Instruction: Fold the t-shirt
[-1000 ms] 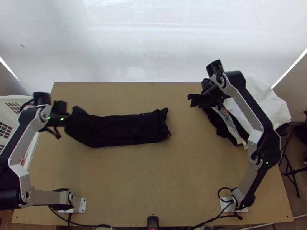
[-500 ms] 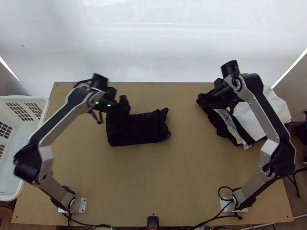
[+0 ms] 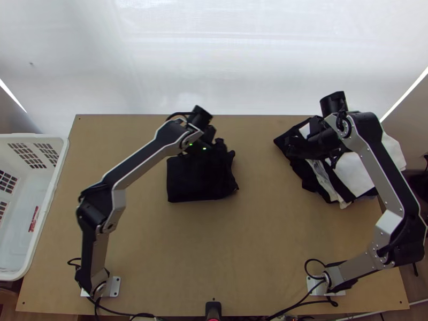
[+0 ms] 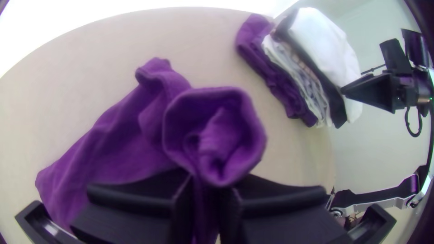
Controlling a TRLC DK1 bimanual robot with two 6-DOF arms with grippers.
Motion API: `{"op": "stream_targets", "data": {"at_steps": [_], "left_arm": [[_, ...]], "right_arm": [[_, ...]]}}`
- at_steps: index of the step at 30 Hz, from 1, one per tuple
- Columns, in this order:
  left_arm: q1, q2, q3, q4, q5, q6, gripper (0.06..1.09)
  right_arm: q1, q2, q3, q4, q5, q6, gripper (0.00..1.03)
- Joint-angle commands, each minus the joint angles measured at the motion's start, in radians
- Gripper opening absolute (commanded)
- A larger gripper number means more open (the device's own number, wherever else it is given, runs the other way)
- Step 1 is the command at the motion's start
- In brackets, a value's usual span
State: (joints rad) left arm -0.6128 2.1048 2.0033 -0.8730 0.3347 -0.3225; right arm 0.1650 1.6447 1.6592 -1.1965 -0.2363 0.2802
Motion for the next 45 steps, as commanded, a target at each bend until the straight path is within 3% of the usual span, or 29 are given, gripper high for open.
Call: {"op": "stream_targets", "data": {"at_steps": [1, 9, 14, 17, 19, 23, 32, 45], "left_arm": [[-0.082, 0.109, 0.242, -0.015, 0.02, -0.015, 1.04], [-0.087, -0.006, 0.245, 0.066, 0.026, -0.039, 1.04], [0.022, -0.048, 0.212, 0.026, 0.04, -0.032, 1.04], [0.084, -0.081, 0.18, -0.052, 0.041, 0.022, 1.04], [0.124, -0.106, 0.158, -0.103, 0.04, 0.043, 1.04], [0.188, -0.21, 0.041, -0.104, 0.03, 0.065, 1.04], [0.214, -0.479, -0.213, -0.006, -0.1, 0.12, 1.04], [0.286, -0.589, -0.287, -0.018, -0.115, 0.145, 1.04]], "right_arm": [[0.004, -0.049, -0.081, 0.032, 0.0, 0.014, 0.58], [0.033, -0.039, -0.127, 0.081, 0.0, 0.028, 0.58], [0.137, 0.018, -0.088, 0.084, 0.0, 0.033, 0.58], [0.16, 0.106, -0.072, 0.087, -0.098, 0.054, 0.6], [0.16, 0.179, -0.052, 0.086, -0.193, 0.065, 0.7], [0.192, 0.31, 0.027, 0.087, -0.224, 0.065, 1.0], [0.212, 0.541, 0.238, 0.089, -0.324, 0.091, 1.0], [0.143, 0.653, 0.243, 0.081, -0.44, 0.077, 1.0]]}}
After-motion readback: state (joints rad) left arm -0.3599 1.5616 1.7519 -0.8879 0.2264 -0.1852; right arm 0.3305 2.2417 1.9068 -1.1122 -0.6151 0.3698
